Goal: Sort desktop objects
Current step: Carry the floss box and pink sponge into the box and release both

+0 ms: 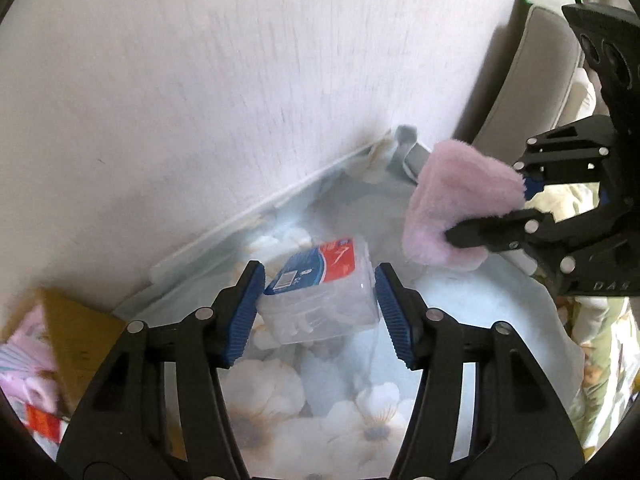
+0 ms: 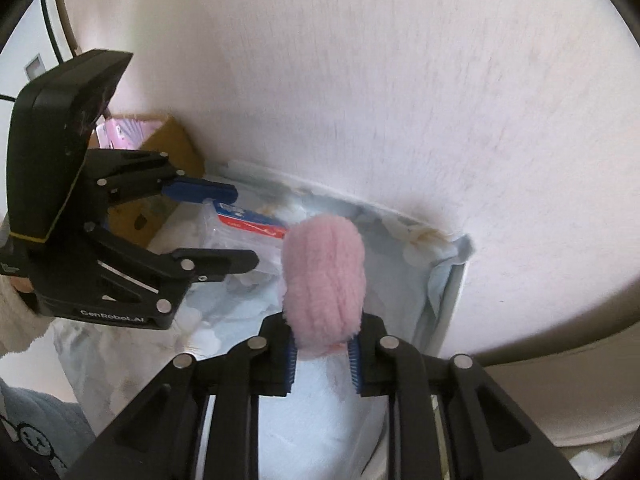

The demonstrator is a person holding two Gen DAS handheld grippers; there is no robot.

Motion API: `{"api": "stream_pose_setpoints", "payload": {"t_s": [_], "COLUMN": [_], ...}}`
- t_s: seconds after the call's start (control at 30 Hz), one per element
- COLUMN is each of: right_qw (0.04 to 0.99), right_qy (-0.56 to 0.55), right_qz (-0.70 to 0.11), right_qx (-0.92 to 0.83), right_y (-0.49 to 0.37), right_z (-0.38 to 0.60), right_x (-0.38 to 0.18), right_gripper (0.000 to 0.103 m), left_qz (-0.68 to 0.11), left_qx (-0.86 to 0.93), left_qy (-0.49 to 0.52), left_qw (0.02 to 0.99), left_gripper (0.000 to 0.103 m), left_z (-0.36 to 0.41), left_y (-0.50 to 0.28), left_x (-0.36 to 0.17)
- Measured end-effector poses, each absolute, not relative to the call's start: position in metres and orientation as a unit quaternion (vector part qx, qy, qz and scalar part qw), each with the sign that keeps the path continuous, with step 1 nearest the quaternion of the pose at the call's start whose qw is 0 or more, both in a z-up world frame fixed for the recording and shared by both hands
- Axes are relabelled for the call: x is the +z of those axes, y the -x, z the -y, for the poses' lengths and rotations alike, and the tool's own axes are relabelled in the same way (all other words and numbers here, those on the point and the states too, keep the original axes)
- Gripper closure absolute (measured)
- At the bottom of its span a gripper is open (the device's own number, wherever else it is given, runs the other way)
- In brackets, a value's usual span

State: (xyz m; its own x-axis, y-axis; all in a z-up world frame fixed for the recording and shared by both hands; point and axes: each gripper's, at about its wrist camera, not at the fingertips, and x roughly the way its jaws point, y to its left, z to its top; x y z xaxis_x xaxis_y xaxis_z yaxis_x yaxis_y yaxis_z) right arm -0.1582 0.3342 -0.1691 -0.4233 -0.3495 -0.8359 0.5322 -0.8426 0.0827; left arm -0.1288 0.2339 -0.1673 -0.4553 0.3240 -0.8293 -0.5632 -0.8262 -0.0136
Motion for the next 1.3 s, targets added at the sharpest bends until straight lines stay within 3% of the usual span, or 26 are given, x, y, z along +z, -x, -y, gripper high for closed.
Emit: {"api": "stream_pose_setpoints", "payload": {"t_s": [0.23,0.5,0.8,1.3], "right_qw": [0.253,0.280,0.342,0.410], "right_qy": [-0.454,-0.434,-0.419,-0.470], "right_qz": [-0.082,-0.106,-0.120,-0.133], "right_qx": [-0.850,-0.850,-0.833,-0.770], "right_y": [0.129,0.121,0.123,0.148], "right_z": [-0.338,-0.296,-0.190,-0.041], "right_x": [-0.123,-0.070,-0.049,-0.120], "right_gripper": [0.084,0.084,0.084,0.084], "left_qz": [-0.117,-0.083,-0.061,-0.024], "left_qx": [0.854,0.883,0.908,0.905], "left_qy": [0.432,0.394,0.384,0.421], "left_qw": [0.267,0.242,0.153,0.062], "left_gripper": [0.049,0.049,0.049,0.049], "left_z": [-0.224,-0.141,-0.034,0.095], "left_y": [0.115,0.102,0.114,0.127], "left_x": [-0.120,-0.034,-0.029,-0.084]}}
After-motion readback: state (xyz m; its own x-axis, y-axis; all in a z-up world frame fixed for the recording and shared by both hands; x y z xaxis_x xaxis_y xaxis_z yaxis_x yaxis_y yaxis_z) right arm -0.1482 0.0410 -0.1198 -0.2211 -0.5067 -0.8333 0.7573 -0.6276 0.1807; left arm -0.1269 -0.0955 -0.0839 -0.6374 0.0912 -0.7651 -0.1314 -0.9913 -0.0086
